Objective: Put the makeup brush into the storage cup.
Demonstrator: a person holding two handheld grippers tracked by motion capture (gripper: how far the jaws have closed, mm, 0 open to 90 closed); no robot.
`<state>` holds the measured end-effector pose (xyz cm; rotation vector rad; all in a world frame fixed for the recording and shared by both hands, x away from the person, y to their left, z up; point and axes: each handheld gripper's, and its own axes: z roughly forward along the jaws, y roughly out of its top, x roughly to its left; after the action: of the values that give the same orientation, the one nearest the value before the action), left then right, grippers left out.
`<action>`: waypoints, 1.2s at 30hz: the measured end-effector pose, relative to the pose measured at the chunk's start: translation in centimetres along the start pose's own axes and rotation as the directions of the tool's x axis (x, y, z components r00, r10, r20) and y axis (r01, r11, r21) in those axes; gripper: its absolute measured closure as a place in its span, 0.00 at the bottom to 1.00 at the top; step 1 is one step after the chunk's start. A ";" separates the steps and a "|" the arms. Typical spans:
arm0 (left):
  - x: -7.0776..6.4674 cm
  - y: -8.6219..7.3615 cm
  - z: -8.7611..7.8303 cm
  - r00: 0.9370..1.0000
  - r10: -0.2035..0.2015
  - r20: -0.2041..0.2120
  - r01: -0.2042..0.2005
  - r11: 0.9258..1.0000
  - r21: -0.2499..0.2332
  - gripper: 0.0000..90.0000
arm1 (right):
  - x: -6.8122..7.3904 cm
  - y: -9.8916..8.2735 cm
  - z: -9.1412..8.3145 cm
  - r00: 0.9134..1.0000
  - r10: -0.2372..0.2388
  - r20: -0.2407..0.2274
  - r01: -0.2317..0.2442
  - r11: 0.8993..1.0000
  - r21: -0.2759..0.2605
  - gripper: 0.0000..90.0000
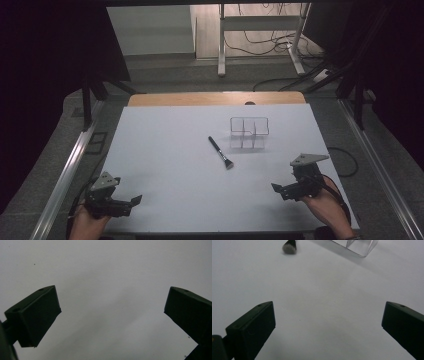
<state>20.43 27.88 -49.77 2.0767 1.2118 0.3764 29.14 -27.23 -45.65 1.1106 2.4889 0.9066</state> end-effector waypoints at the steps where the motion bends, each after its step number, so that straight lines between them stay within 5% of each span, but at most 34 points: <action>1: 0.0 0.0 0.0 1.000 0.001 -0.001 -0.001 1.000 0.002 0.00 | 0.0 0.1 0.0 1.000 0.001 -0.003 -0.001 1.000 0.001 0.00; 36: 0.0 0.2 0.1 1.000 0.008 -0.007 -0.008 1.000 0.001 0.00 | -0.1 2.9 1.2 0.999 0.045 -0.006 -0.044 0.998 0.039 0.00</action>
<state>20.61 27.74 -49.67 2.0835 1.2079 0.3875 31.48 -25.27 -44.70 1.1817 2.5065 0.8787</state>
